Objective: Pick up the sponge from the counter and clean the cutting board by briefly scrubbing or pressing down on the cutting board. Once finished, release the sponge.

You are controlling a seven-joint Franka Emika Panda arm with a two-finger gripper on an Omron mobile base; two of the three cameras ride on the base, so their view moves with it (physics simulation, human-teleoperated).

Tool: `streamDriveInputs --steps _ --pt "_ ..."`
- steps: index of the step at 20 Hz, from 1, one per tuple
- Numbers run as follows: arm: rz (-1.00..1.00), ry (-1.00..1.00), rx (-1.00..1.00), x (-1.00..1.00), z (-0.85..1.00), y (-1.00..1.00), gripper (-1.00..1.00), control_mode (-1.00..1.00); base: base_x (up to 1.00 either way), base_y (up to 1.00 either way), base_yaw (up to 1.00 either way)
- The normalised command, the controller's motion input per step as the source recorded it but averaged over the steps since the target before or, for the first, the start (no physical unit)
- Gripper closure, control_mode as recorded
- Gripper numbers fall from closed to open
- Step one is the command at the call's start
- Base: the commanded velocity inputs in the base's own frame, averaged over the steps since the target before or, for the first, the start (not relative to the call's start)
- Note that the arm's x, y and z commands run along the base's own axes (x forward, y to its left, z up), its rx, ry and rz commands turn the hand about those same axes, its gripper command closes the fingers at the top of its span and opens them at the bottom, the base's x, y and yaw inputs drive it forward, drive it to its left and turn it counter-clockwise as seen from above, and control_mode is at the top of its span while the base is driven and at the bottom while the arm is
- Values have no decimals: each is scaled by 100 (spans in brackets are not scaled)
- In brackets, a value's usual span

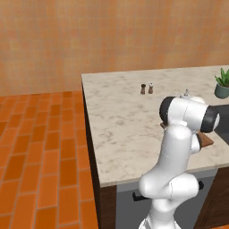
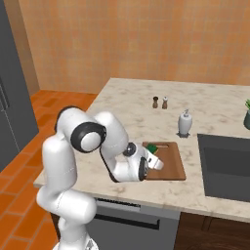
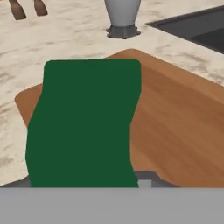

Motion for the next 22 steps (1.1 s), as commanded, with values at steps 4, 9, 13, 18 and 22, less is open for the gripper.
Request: streamDriveInputs --steps 4,9,13,18,22 --pt "0 53 0 -82 6 0 100 -100 0 0 0" --pt "0 42 0 -83 -75 -31 100 -100 0 0 0" --pt "1 35 0 -88 -100 -58 100 -100 0 0 0" --pt "3 32 1 -98 -97 -63 100 -100 0 0 0" --pt "1 52 0 -100 -49 -40 100 -100 0 0 0"
